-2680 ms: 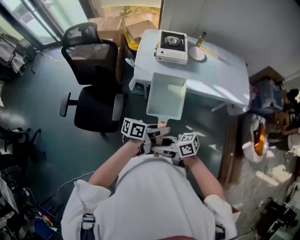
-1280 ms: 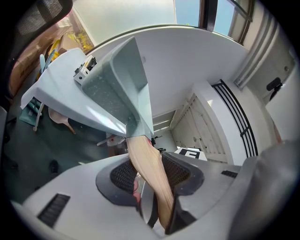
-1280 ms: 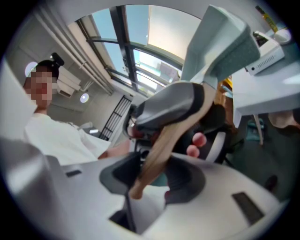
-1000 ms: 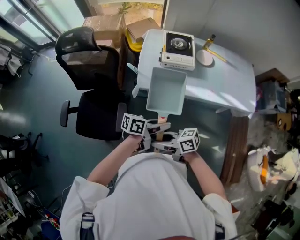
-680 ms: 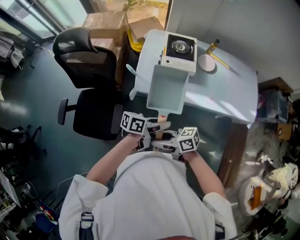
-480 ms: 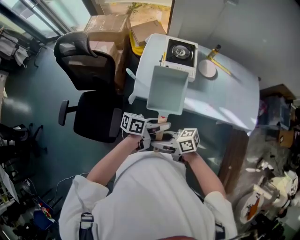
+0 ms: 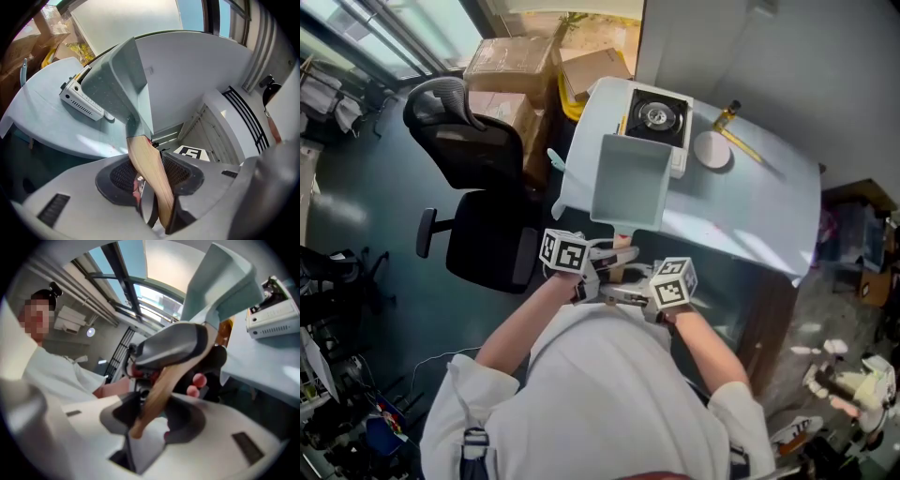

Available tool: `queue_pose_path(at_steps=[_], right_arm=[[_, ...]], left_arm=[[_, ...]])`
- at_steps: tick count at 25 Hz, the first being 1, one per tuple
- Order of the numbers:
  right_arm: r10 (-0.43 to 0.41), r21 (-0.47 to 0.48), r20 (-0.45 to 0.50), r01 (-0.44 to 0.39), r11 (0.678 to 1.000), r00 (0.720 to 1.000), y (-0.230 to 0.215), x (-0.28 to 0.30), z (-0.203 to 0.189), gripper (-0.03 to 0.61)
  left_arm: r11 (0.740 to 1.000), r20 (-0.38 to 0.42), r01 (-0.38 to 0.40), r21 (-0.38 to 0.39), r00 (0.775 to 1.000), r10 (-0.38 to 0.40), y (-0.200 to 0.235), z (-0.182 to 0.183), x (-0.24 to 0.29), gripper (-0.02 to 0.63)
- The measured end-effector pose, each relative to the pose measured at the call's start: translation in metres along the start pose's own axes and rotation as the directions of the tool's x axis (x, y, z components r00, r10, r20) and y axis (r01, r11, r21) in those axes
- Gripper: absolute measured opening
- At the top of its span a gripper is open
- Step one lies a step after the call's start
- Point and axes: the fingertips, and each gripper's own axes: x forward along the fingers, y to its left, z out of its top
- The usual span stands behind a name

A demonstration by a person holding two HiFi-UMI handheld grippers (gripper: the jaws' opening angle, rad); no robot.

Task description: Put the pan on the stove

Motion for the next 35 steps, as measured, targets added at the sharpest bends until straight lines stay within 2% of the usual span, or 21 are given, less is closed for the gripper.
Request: queue_pose_path(at_steps=[8, 16, 23, 35], right_arm=[[-0.005, 0.037, 0.011, 0.004, 0.999, 1.0, -0.023, 0.001, 0.028, 0.177], [-0.038, 0.078, 0.047, 0.034, 0.996, 0.998, -0.055, 0.005, 0.069, 0.176], [-0.067, 0.111, 0.074, 0.059, 0.992, 0.995, -0.09, 0.012, 0.106, 0.176], [-0.116, 0.142, 0.135, 0.097, 0.985, 0.984, -0.143, 0.016, 0.158, 0.176]], left_arm=[[1.0, -0.03, 0.009, -0.024, 0.999, -0.01, 0.02, 0.028, 0.008, 0.186], [1.0, -0.111, 0.004, -0.006, 0.994, -0.005, 0.05, 0.065, 0.014, 0.186], [0.998, -0.146, 0.04, -0.041, 0.988, -0.046, 0.075, 0.103, 0.019, 0.186], [0.997, -0.231, 0.067, -0.035, 0.97, -0.073, 0.114, 0.155, 0.032, 0.187]])
